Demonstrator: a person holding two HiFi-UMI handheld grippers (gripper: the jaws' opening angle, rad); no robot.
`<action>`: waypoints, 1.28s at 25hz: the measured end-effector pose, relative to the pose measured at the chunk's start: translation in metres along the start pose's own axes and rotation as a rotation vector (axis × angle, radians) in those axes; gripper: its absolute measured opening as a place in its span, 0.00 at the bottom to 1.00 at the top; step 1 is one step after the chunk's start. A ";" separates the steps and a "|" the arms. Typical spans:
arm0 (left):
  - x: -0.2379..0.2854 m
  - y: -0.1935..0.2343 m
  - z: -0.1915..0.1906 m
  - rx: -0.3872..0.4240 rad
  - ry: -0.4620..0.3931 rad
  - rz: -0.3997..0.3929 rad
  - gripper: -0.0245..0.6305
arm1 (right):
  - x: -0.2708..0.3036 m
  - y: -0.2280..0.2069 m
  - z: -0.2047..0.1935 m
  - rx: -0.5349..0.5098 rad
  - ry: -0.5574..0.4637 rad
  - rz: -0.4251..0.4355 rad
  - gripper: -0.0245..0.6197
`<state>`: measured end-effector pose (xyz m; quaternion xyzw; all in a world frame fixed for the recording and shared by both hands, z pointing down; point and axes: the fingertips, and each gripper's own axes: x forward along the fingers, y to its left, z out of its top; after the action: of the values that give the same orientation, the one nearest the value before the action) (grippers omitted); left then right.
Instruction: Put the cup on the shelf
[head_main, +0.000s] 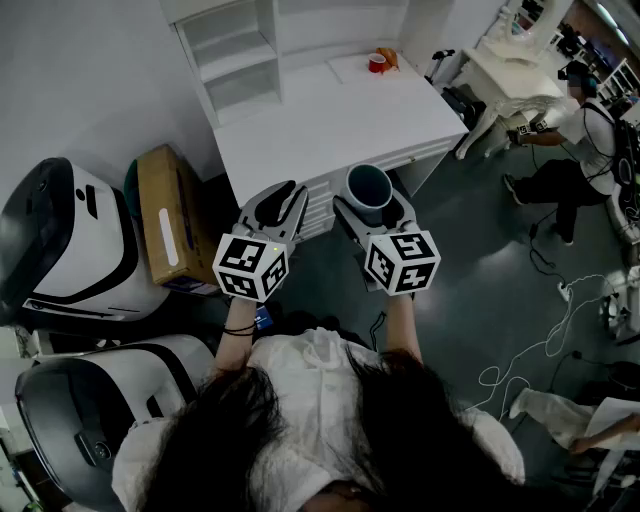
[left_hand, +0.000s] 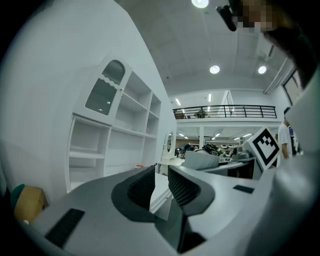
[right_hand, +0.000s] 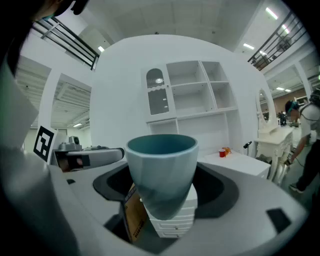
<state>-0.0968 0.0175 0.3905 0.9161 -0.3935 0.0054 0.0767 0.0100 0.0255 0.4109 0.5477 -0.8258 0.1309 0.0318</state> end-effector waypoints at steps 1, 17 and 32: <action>0.000 -0.001 0.001 0.000 -0.003 -0.003 0.18 | 0.001 0.001 -0.001 -0.002 0.001 0.001 0.59; 0.007 -0.008 -0.004 -0.001 0.001 -0.030 0.18 | -0.003 -0.004 -0.010 0.001 0.004 -0.010 0.59; 0.042 -0.052 -0.017 0.013 0.019 -0.050 0.18 | -0.029 -0.055 -0.021 0.012 0.018 -0.018 0.59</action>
<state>-0.0291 0.0249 0.4036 0.9261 -0.3696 0.0148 0.0745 0.0693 0.0366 0.4357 0.5540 -0.8197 0.1406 0.0369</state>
